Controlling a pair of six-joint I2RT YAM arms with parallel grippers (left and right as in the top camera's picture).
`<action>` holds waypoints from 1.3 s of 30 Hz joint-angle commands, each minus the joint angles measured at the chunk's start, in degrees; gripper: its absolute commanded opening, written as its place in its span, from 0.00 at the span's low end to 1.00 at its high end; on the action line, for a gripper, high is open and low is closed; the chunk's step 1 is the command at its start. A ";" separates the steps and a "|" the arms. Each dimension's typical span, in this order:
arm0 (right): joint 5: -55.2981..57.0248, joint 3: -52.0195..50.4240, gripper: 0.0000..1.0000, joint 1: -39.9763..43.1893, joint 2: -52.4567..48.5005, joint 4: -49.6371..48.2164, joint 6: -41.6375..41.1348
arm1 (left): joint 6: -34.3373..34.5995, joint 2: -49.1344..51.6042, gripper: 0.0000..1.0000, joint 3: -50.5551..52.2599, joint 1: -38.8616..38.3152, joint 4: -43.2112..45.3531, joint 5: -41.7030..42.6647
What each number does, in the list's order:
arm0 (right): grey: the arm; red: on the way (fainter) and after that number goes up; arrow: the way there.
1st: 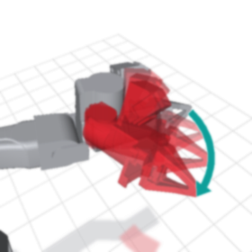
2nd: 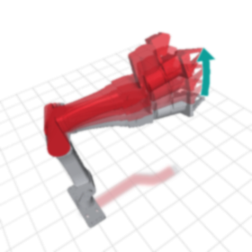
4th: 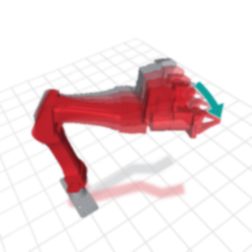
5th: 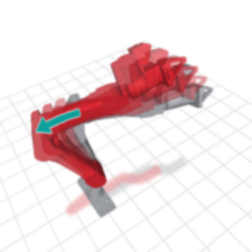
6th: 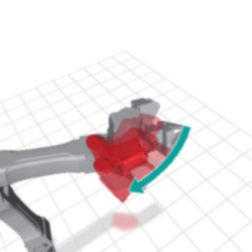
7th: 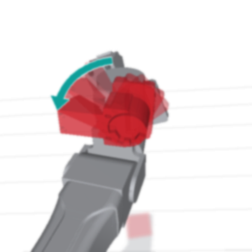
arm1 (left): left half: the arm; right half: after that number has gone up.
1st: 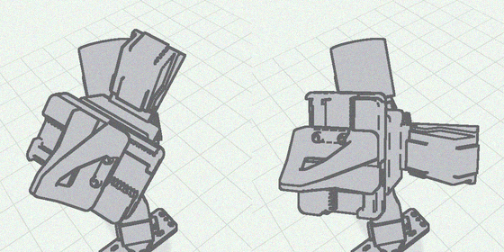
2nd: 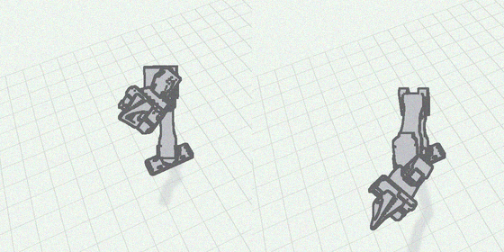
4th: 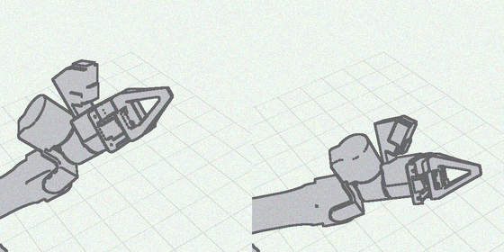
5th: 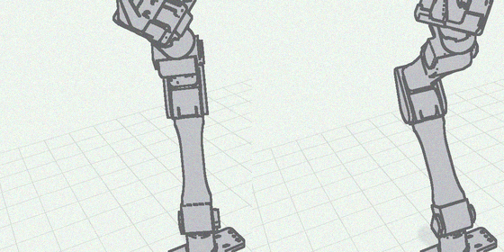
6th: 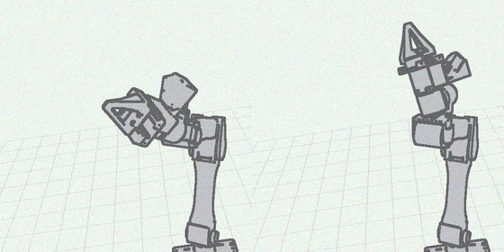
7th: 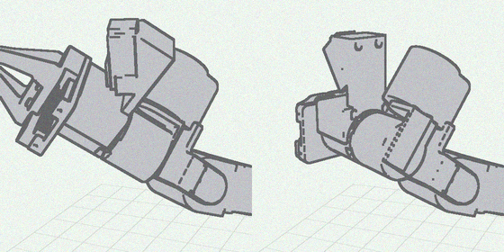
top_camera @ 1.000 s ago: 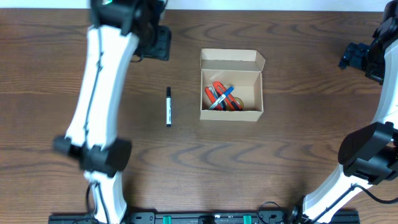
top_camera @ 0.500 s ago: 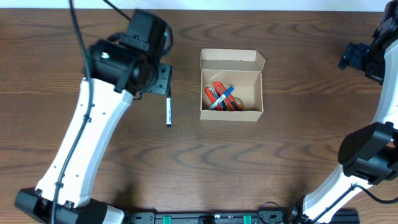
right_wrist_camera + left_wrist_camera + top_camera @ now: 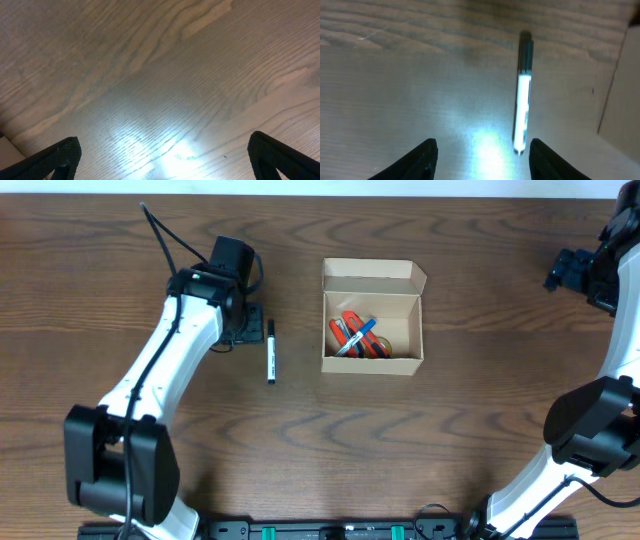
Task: Pack container
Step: 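Lower the left gripper and grasp the black-capped marker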
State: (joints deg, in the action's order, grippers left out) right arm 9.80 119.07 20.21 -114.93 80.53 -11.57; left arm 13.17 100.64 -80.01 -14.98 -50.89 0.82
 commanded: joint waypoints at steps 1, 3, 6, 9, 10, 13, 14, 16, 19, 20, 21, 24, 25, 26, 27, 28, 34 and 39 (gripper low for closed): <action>0.02 -0.24 0.99 0.02 0.44 0.02 -0.81 | 4.72 2.32 0.58 0.11 -0.46 0.70 -1.42; 0.04 -0.24 0.99 0.02 0.42 0.02 -0.81 | 6.32 3.76 0.58 0.11 -0.92 0.72 -1.38; 0.02 -0.24 0.99 0.02 0.42 0.02 -0.81 | 7.67 5.22 0.58 0.11 -1.88 0.81 -0.79; 0.02 -0.24 0.99 0.02 0.44 0.02 -0.81 | 7.67 6.38 0.58 0.11 -3.32 1.51 -0.79; 0.04 -0.24 0.99 0.02 0.42 0.02 -0.81 | 7.67 6.67 0.58 0.11 -3.82 1.84 -0.79; 0.02 -0.24 0.99 0.02 0.44 0.02 -0.81 | 7.67 7.65 0.58 0.11 -5.11 3.02 -0.72; 0.02 -0.24 0.99 0.02 0.44 0.02 -0.81 | 7.67 7.91 0.58 0.11 -5.40 3.26 -0.57; 0.02 -0.24 0.99 0.02 0.44 0.02 -0.81 | 7.67 8.46 0.58 0.11 -5.68 3.43 -0.48; 0.04 -0.24 0.99 0.02 0.42 0.02 -0.81 | 6.75 9.40 0.57 0.15 -5.55 3.37 0.48; 0.02 -0.24 0.99 0.00 0.42 0.02 -0.81 | 6.03 9.70 0.56 0.15 -5.42 3.34 0.74; 0.04 -0.24 0.99 0.02 0.44 0.02 -0.81 | 5.66 10.14 0.55 0.15 -5.40 3.30 0.72; 0.02 -0.24 0.99 0.02 0.42 0.02 -0.81 | 4.55 11.69 0.54 0.15 -5.40 3.21 0.76; 0.02 -0.24 0.99 0.02 0.42 0.02 -0.81 | 4.50 12.48 0.54 0.15 -5.40 3.17 0.74; 0.04 -0.24 0.99 0.02 0.42 0.02 -0.81 | 4.26 13.00 0.54 0.15 -5.40 3.13 1.22; 0.02 -0.24 0.99 0.02 0.42 0.02 -0.81 | 3.85 13.55 0.54 0.15 -5.40 3.17 1.66; 0.04 -0.24 0.99 0.02 0.44 0.02 -0.81 | 3.69 14.10 0.54 0.15 -5.40 3.19 2.05; 0.02 -0.24 0.99 0.02 0.44 0.02 -0.81 | 3.19 16.33 0.54 0.15 -5.40 3.34 2.23; 0.02 -0.24 0.99 0.02 0.44 0.02 -0.81 | 3.04 16.48 0.52 0.15 -5.38 3.61 2.23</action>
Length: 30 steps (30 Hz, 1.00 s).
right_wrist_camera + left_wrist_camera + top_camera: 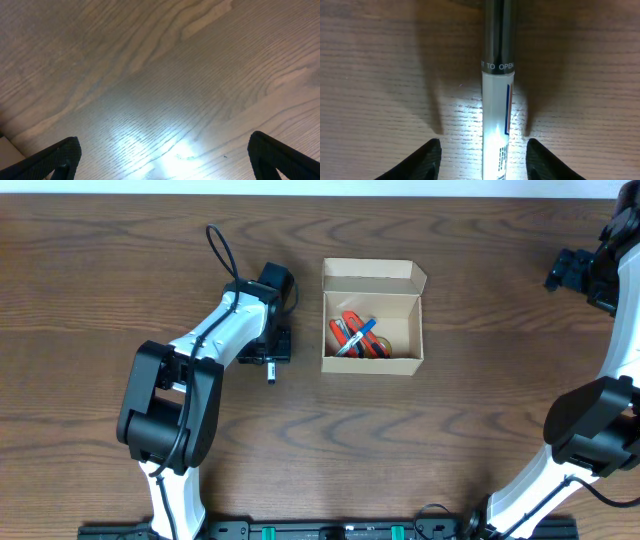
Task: Pack container
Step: 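Lower the left gripper and grasp the black-capped marker, then carry the black marker into the box and release it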
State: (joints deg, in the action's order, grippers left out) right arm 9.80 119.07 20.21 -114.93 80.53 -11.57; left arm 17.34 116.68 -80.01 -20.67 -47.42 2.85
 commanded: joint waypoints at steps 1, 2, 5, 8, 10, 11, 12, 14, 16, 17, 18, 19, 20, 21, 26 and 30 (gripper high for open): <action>0.02 -0.24 0.99 0.02 0.42 0.02 -0.81 | -1.14 0.44 0.52 0.15 0.28 0.22 0.20; 0.02 -0.24 0.99 0.02 0.44 0.02 -0.81 | -1.14 0.44 0.51 0.15 0.28 0.33 0.24; 0.02 -0.24 0.99 0.02 0.42 0.02 -0.81 | -1.42 0.46 0.51 0.20 0.28 0.92 0.87; 0.02 -0.24 0.99 0.02 0.44 0.02 -0.81 | -1.92 0.46 0.51 0.70 0.28 1.86 1.70; 0.02 -0.24 0.99 0.02 0.42 0.02 -0.81 | -1.92 0.46 0.51 1.14 0.28 2.25 1.73; 0.02 -0.24 0.99 0.02 0.44 0.02 -0.81 | -1.95 0.46 0.52 1.25 0.28 2.25 1.68; 0.02 -0.24 0.99 0.02 0.42 0.02 -0.81 | -1.95 0.48 0.52 1.42 0.28 2.27 1.68; 0.02 -0.24 0.99 0.02 0.42 0.02 -0.81 | -1.92 0.48 0.51 1.86 0.28 2.34 1.68; 0.02 -0.24 0.99 0.02 0.44 0.02 -0.81 | -1.95 0.59 0.51 2.05 0.28 2.45 1.70; 0.02 -0.24 0.99 0.02 0.44 0.02 -0.81 | -1.95 0.66 0.51 2.05 0.28 2.47 1.68; 0.02 -0.24 0.99 0.02 0.44 0.02 -0.81 | -1.95 0.68 0.51 2.05 0.31 2.49 1.68; 0.02 -0.24 0.99 0.02 0.44 0.02 -0.81 | -1.95 0.70 0.51 2.05 0.28 2.54 1.68; 0.02 -0.24 0.99 0.02 0.42 0.02 -0.81 | -1.95 0.70 0.51 2.05 0.28 2.58 1.68; 0.02 -0.24 0.99 0.02 0.42 0.02 -0.81 | -1.95 0.70 0.51 2.05 0.28 2.58 1.70; 0.02 -0.24 0.99 0.02 0.42 0.02 -0.81 | -1.95 0.70 0.27 2.05 0.28 2.69 1.68; 0.02 -0.24 0.99 0.02 0.42 0.02 -0.81 | -1.92 0.70 0.07 2.05 0.28 2.71 1.68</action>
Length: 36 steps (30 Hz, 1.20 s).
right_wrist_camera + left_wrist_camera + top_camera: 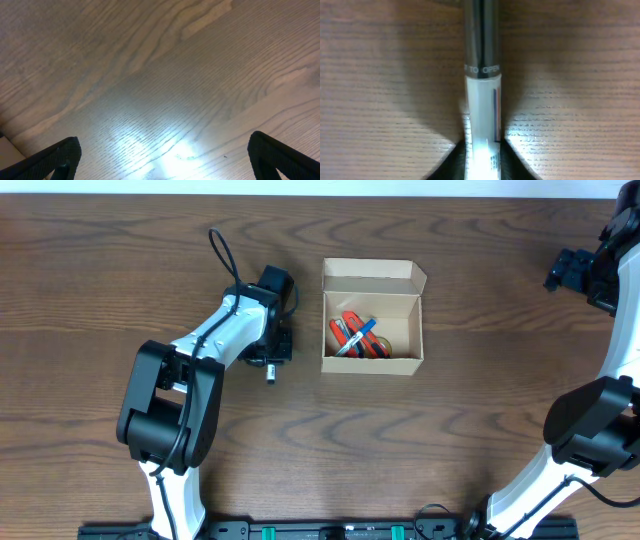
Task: Pack container
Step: 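Carry the black marker into the box and release it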
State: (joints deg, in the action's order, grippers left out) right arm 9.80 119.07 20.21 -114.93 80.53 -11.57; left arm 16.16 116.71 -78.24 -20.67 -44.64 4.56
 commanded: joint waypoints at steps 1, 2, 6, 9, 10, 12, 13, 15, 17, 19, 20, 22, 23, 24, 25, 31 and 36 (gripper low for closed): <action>0.04 -0.24 0.99 0.02 0.44 0.02 -0.81 | -0.76 0.68 0.06 0.28 0.28 -0.04 -0.02; 0.02 -0.24 0.99 0.02 0.44 0.02 -0.81 | -0.76 0.68 0.06 0.28 0.28 -0.04 -0.02; 0.02 -0.24 0.99 0.02 0.44 0.02 -0.81 | -2.10 0.66 0.06 0.02 0.28 -0.35 0.00; 0.02 -0.24 0.99 0.02 0.42 0.02 -0.81 | -3.45 0.61 0.06 -1.68 0.42 -1.90 -0.02; 0.02 -0.24 0.99 0.02 0.42 0.02 -0.81 | -3.98 0.57 0.06 -2.82 0.50 -2.84 -0.02; 0.02 -0.24 0.99 0.02 0.42 0.02 -0.81 | -5.16 0.50 0.06 -6.51 0.76 -5.49 -0.17; 0.04 -0.24 0.99 0.02 0.42 0.02 -0.81 | -5.60 0.50 0.06 -10.05 1.07 -7.91 -0.37; 0.02 -0.24 0.99 0.02 0.42 0.02 -0.81 | -6.34 0.50 0.06 -15.69 1.66 -11.28 -0.46; 0.02 -0.24 0.99 0.02 0.44 0.02 -0.81 | -7.32 0.50 0.06 -22.23 2.40 -15.04 -0.33; 0.02 -0.24 0.99 0.02 0.42 0.02 -0.81 | -9.11 0.50 0.06 -29.07 2.99 -18.53 1.11; 0.02 -0.24 0.99 0.02 0.44 0.02 -0.81 | -10.97 0.50 0.06 -32.50 3.06 -20.04 2.97; 0.02 -0.24 0.99 0.02 0.42 0.02 -0.81 | -14.45 0.50 0.06 -38.69 3.02 -23.08 7.10; 0.02 -0.24 1.00 0.02 0.42 0.02 -0.81 | -16.02 0.50 0.05 -41.44 2.75 -24.76 8.59; 0.02 -0.24 0.99 0.02 0.42 0.02 -0.81 | -16.98 0.50 0.06 -43.80 2.38 -26.29 9.25; 0.02 -0.24 0.99 0.02 0.42 0.02 -0.81 | -17.57 0.50 0.06 -45.86 1.92 -27.71 9.29; 0.02 -0.24 0.99 0.02 0.42 0.02 -0.81 | -19.47 0.50 0.06 -51.01 -2.05 -29.38 13.60; 0.04 -0.24 0.99 0.02 0.42 0.02 -0.81 | -20.09 0.55 0.06 -51.06 -6.14 -27.30 15.02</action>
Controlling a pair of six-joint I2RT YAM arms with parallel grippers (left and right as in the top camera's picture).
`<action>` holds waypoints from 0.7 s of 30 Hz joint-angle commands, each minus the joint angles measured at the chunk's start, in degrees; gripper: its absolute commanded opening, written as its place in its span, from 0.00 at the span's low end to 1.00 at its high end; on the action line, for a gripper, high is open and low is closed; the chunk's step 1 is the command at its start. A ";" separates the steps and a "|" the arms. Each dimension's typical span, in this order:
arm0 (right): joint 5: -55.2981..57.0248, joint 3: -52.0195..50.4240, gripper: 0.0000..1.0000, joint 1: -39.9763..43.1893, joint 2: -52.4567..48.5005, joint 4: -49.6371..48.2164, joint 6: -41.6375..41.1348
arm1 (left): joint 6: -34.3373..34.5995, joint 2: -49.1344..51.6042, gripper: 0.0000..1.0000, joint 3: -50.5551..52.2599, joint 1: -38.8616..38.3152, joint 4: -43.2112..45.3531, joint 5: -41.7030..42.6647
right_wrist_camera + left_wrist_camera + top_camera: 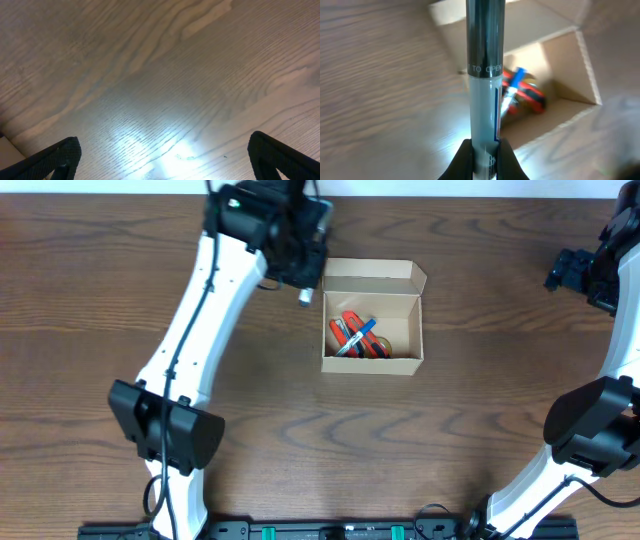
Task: Pack container
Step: 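Carry the black marker into the box and release it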
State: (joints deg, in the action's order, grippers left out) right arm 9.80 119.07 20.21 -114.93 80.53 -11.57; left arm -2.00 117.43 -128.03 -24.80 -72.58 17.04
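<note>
My left gripper [484,160] is shut on a white marker with a dark cap [485,90]. It holds the marker in the air just left of the open cardboard box [372,315]; the marker's tip [305,299] shows below the gripper in the overhead view. In the left wrist view the box [555,85] lies beyond the marker, with red and blue items [520,90] in it. My right gripper [165,160] is wide open over bare table at the far right [575,270].
The box's back flap [372,273] stands open toward the far edge. The wooden table [300,440] surrounds the box. The left arm [200,310] stretches over the table's left half.
My left gripper, shut on the marker down at the table left of the box, now holds it raised near the box's top left corner. The right arm has not moved.
The marker lay on the table left of the box with my open left gripper beside it. Then the open fingers stood astride the marker, then they were shut on it. Now the marker is off the table beside the box.
</note>
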 commanded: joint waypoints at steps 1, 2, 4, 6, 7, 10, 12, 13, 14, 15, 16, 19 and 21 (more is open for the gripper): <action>0.02 -0.24 0.99 0.02 0.44 0.02 -0.81 | -1.90 -0.17 0.05 -1.25 -2.73 1.14 2.54; 0.04 -0.24 0.99 0.02 0.42 0.02 -0.81 | -1.92 -0.17 0.06 -1.27 -3.43 1.81 2.54; 0.02 -0.24 0.99 0.02 0.42 0.02 -0.81 | -1.92 -0.17 0.06 -1.27 -4.31 3.06 2.54; 0.02 -0.24 0.99 0.02 0.42 0.02 -0.81 | -1.90 -0.15 0.06 -1.27 -4.83 4.26 2.56; 0.04 -0.24 0.99 0.02 0.42 0.02 -0.81 | -1.88 -0.13 0.05 -1.27 -4.85 4.72 2.58; 0.02 -0.24 0.99 0.02 0.44 0.02 -0.81 | -1.86 0.35 0.06 -1.25 -4.85 5.05 5.92; 0.04 -0.24 0.99 0.02 0.44 0.02 -0.81 | -1.86 1.29 0.06 -1.25 -4.87 4.85 8.26; 0.04 -0.24 0.99 0.02 0.44 0.02 -0.81 | -1.88 1.97 0.06 -1.25 -4.94 4.72 9.33; 0.02 -0.24 0.99 0.02 0.42 0.02 -0.81 | -1.86 2.69 0.06 -1.25 -5.09 4.61 10.23; 0.02 -0.24 0.99 0.02 0.42 0.02 -0.81 | -1.90 3.56 0.06 -1.25 -5.16 4.35 11.13; 0.02 -0.24 0.99 0.02 0.42 0.02 -0.81 | -1.92 4.52 0.06 -1.25 -5.25 4.04 11.47; 0.02 -0.24 0.99 0.02 0.44 0.02 -0.81 | -2.34 7.56 0.06 -1.25 -5.27 3.48 13.53; 0.02 -0.24 0.99 0.02 0.44 0.02 -0.81 | -2.32 9.14 0.06 -1.25 -5.29 3.52 14.16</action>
State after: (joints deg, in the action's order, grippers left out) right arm 9.80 119.07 20.21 -114.93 80.51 -11.57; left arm -3.29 123.50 -128.33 -29.93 -68.75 28.14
